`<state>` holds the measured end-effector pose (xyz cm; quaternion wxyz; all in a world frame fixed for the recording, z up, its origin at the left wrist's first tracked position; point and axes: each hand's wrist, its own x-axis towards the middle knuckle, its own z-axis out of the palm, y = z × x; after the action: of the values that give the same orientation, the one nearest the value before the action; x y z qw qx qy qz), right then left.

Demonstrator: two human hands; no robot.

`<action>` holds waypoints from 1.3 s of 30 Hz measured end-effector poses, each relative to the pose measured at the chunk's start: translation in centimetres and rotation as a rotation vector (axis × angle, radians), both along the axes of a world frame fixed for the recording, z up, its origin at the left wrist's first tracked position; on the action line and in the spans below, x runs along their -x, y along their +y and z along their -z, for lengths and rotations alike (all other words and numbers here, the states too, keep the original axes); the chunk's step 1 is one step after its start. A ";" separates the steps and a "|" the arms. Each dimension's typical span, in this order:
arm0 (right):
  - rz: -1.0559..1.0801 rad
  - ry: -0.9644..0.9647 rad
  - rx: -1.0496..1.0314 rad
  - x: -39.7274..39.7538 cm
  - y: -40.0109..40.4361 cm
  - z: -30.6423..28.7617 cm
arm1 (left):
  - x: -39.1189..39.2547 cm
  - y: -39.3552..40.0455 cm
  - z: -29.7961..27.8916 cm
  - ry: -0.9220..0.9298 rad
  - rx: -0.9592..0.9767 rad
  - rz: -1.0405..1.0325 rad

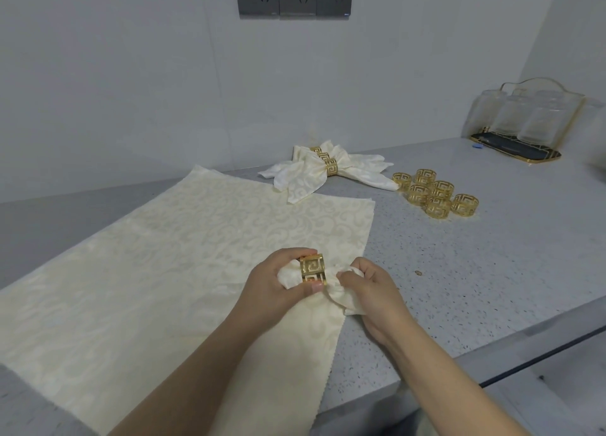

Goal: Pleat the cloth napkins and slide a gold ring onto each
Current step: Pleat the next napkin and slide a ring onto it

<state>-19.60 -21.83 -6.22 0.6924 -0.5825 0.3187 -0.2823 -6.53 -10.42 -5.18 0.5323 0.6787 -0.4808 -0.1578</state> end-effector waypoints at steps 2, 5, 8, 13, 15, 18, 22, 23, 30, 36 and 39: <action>-0.034 -0.018 -0.027 0.3 -0.1 -0.1 | 0.0 0.1 0.0 -0.012 -0.004 -0.012; -0.076 -0.057 -0.104 0.6 -0.3 -0.1 | -0.1 0.0 0.0 -0.014 -0.011 -0.030; -0.065 -0.047 -0.103 0.7 -0.3 0.0 | -0.1 0.0 0.1 0.009 -0.035 -0.045; -0.124 -0.090 -0.032 0.7 0.1 -0.4 | 0.0 -0.1 0.0 -0.009 -0.058 -0.039; -0.142 -0.058 0.005 0.7 0.3 -0.5 | 0.0 0.0 -0.1 -0.011 -0.063 -0.024; -0.117 -0.061 0.008 0.7 0.2 -0.4 | 0.0 0.0 -0.1 -0.016 -0.076 -0.006; -0.041 -0.118 -0.018 0.7 0.4 -0.5 | -0.1 0.1 -0.2 -0.063 -0.097 -0.023; -0.020 -0.117 0.000 0.7 0.4 -0.4 | -0.2 0.1 -0.2 -0.064 -0.103 -0.029; -0.068 0.085 0.204 0.7 0.8 -1.0 | -0.6 0.3 -0.2 -0.008 -0.146 0.013; -0.163 0.193 0.054 0.4 0.0 -2.4 | -0.7 0.3 0.0 -0.008 -0.139 0.037; -0.176 0.235 0.026 0.2 -0.2 -2.7 | -0.6 0.3 0.0 -0.040 -0.130 0.044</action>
<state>-19.80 -21.98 -3.49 0.6649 -0.6460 0.3417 -0.1541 -5.91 -10.07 -5.21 0.4737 0.7042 -0.4947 -0.1870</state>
